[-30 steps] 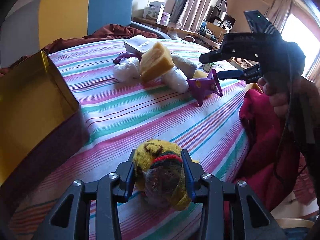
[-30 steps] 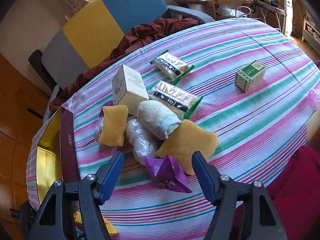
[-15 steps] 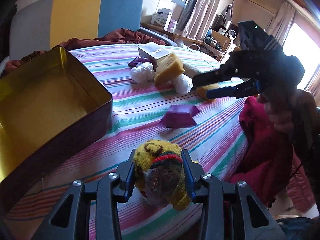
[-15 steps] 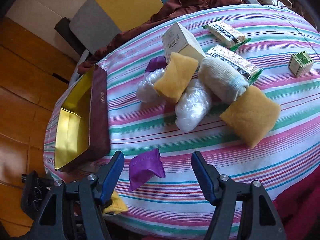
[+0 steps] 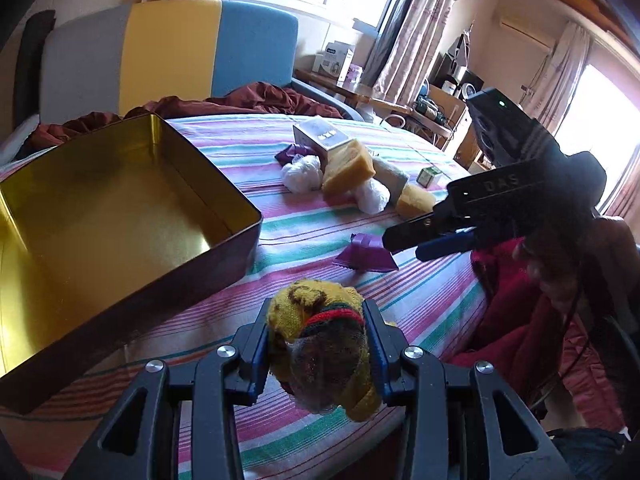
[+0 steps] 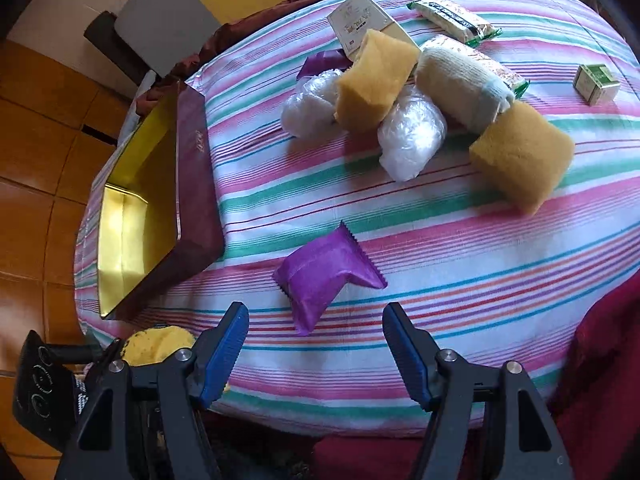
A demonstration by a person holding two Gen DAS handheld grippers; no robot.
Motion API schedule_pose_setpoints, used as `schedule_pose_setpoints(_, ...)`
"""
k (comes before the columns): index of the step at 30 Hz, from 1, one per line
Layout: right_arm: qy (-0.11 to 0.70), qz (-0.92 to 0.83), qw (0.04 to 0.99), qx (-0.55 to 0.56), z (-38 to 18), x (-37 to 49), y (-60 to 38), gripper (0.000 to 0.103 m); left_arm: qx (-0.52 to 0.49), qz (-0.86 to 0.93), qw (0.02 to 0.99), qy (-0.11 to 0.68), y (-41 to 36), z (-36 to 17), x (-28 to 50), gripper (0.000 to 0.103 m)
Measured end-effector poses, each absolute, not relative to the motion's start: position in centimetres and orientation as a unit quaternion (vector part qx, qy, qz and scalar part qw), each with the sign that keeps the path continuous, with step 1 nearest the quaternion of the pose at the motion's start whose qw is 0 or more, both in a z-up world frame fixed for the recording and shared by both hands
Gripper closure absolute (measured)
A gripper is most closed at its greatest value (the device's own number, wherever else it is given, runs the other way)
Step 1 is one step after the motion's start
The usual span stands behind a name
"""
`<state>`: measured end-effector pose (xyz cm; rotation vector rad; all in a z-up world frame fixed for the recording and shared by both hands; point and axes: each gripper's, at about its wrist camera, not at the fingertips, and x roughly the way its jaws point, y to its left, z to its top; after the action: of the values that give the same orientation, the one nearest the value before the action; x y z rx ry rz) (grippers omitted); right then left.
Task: Organize objects
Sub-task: 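Grasp the purple snack packet with the right gripper while the left holds the toy, then carry the toy into the gold tin and open the left gripper while the right lifts the packet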
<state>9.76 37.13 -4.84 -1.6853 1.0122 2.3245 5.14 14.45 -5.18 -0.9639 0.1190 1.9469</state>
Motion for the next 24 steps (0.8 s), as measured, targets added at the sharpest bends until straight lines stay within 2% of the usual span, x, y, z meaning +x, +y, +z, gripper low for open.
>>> schedule_pose_setpoints(3, 0.360, 0.756, 0.038, -0.545, -5.3, 9.2, 36.8, 0.032, -0.388, 0.797, 0.461, 0.040, 13.9, -4.9, 5.0, 0.061)
schedule_pose_setpoints(7, 0.356, 0.755, 0.067, -0.547, -7.1, 6.4, 36.3, 0.035, -0.379, 0.808, 0.450, 0.031, 12.9, -4.0, 4.8, 0.061)
schedule_pose_setpoints(11, 0.287, 0.771, 0.100, -0.559, -7.7, 4.6, 35.8, 0.062, -0.366, 0.827, 0.426, 0.014, 10.9, -2.7, 3.8, 0.061)
schedule_pose_setpoints(18, 0.106, 0.793, 0.066, -0.597, -7.5, 2.7, 32.3, 0.064, -0.353, 0.878, 0.324, -0.003, 5.6, -0.7, -0.3, 0.061)
schedule_pose_setpoints(24, 0.084, 0.802, 0.040, -0.590, -7.7, 2.2, 32.3, 0.063, -0.383, 0.897, 0.221, 0.008, 1.9, -2.1, -4.3, 0.061)
